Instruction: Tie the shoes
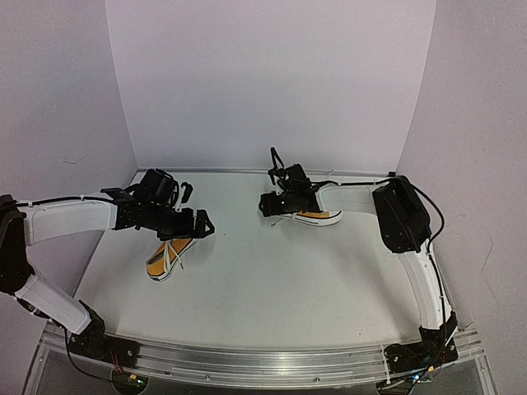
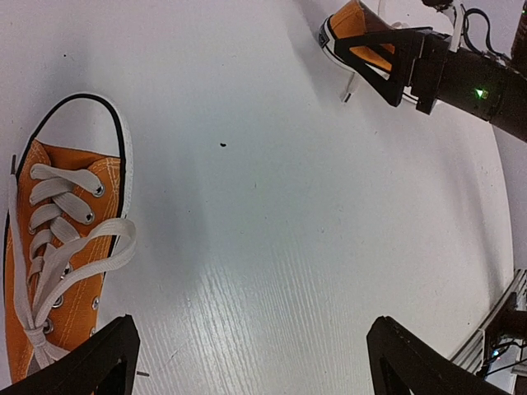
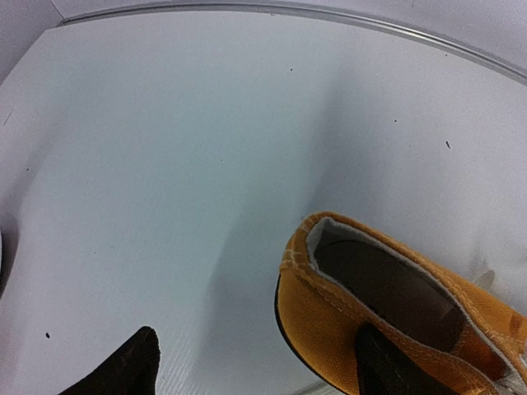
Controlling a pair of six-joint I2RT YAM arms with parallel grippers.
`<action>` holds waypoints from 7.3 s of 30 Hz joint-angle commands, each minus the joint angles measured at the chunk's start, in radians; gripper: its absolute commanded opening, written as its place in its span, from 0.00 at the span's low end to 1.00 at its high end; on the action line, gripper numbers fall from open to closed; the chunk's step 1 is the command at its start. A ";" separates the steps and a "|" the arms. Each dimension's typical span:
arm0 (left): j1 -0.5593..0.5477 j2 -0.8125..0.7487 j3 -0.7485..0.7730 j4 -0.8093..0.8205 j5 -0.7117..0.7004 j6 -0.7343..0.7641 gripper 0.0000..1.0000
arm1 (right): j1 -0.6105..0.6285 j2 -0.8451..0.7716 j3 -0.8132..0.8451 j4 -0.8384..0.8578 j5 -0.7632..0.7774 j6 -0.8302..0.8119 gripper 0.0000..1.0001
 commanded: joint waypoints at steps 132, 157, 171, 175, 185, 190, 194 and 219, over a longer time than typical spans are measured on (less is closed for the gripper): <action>-0.183 0.273 0.489 -0.154 0.107 0.316 0.00 | 0.064 -1.233 -1.215 0.119 -0.302 0.237 0.84; -0.138 0.094 0.569 -0.141 0.085 0.226 0.00 | 0.269 -0.534 -1.119 0.865 -0.257 0.328 0.68; -0.120 0.042 0.538 -0.119 0.063 0.210 0.00 | 0.304 -0.254 -0.906 1.012 -0.253 0.350 0.41; -0.100 0.021 0.518 -0.138 -0.008 0.193 0.00 | 0.314 -0.273 -0.871 0.995 -0.281 0.369 0.00; -0.069 -0.090 0.552 -0.277 -0.354 0.252 0.00 | 0.382 -0.326 -0.703 0.952 -0.342 0.382 0.00; -0.071 -0.027 0.516 -0.267 -0.179 0.240 0.00 | 0.363 -0.495 -0.884 0.952 -0.294 0.397 0.00; -0.079 -0.010 0.364 -0.147 -0.070 0.165 0.00 | 0.275 -0.740 -1.149 0.944 -0.244 0.451 0.00; -0.560 0.485 0.398 0.157 -0.500 -0.680 0.00 | 0.159 -1.353 -1.256 0.230 -0.020 0.309 0.00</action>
